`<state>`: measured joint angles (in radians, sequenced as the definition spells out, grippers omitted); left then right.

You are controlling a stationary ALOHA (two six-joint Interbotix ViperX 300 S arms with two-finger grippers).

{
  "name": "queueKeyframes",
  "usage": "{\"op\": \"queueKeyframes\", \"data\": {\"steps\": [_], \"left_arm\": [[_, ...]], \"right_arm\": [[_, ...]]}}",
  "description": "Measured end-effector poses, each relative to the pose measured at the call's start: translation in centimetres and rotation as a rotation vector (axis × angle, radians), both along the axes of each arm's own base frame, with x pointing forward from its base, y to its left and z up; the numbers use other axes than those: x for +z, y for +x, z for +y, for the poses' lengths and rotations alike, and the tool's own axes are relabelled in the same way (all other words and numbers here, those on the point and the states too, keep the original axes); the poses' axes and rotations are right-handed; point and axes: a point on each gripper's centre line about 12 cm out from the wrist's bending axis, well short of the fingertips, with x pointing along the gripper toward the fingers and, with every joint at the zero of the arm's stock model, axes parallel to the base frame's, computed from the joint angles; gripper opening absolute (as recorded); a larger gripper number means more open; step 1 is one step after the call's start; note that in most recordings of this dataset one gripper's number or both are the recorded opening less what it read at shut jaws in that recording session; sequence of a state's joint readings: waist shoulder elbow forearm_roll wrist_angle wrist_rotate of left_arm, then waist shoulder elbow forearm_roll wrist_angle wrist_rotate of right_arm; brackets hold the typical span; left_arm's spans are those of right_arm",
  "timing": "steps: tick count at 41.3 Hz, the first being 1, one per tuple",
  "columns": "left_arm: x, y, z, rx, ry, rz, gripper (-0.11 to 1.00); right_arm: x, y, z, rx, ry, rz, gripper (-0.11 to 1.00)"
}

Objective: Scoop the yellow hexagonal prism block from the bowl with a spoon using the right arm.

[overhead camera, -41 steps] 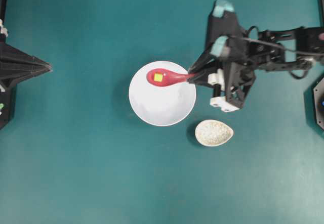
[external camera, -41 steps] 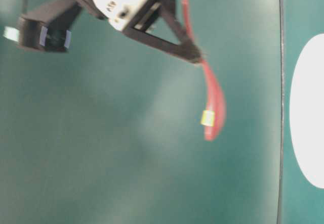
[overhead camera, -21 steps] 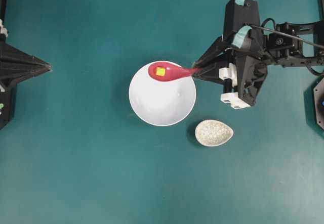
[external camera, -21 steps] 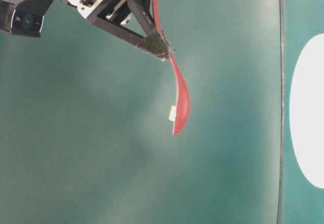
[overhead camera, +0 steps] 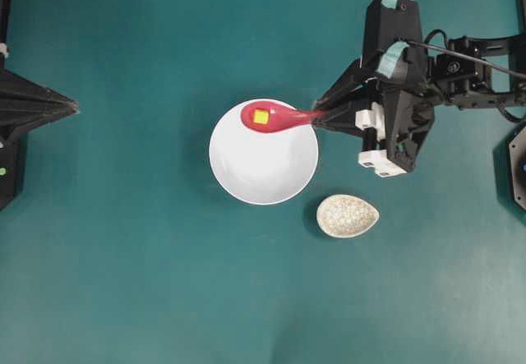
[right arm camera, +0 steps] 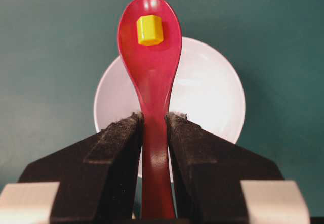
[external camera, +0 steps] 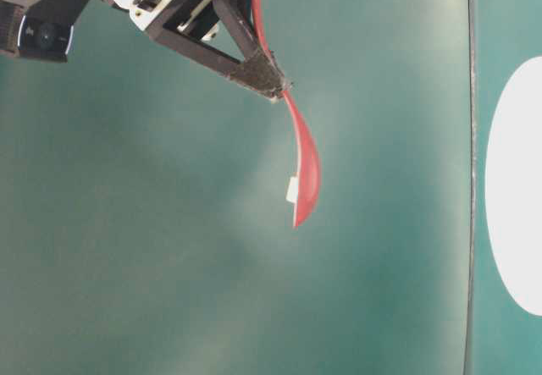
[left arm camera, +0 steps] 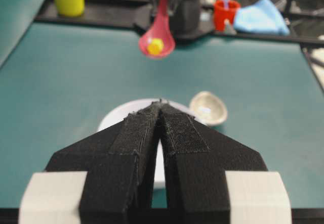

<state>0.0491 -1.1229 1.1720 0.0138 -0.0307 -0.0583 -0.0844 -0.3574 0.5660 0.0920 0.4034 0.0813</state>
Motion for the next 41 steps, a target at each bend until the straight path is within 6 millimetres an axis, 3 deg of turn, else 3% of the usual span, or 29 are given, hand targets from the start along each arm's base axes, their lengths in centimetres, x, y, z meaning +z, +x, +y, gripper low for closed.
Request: {"op": "queueKeyframes", "data": {"steps": [41], "left_arm": [[0.32, 0.06, 0.00, 0.000, 0.002, -0.009, 0.00]], "right_arm": [[-0.42, -0.12, 0.38, 0.014, -0.003, 0.011, 0.25]]}}
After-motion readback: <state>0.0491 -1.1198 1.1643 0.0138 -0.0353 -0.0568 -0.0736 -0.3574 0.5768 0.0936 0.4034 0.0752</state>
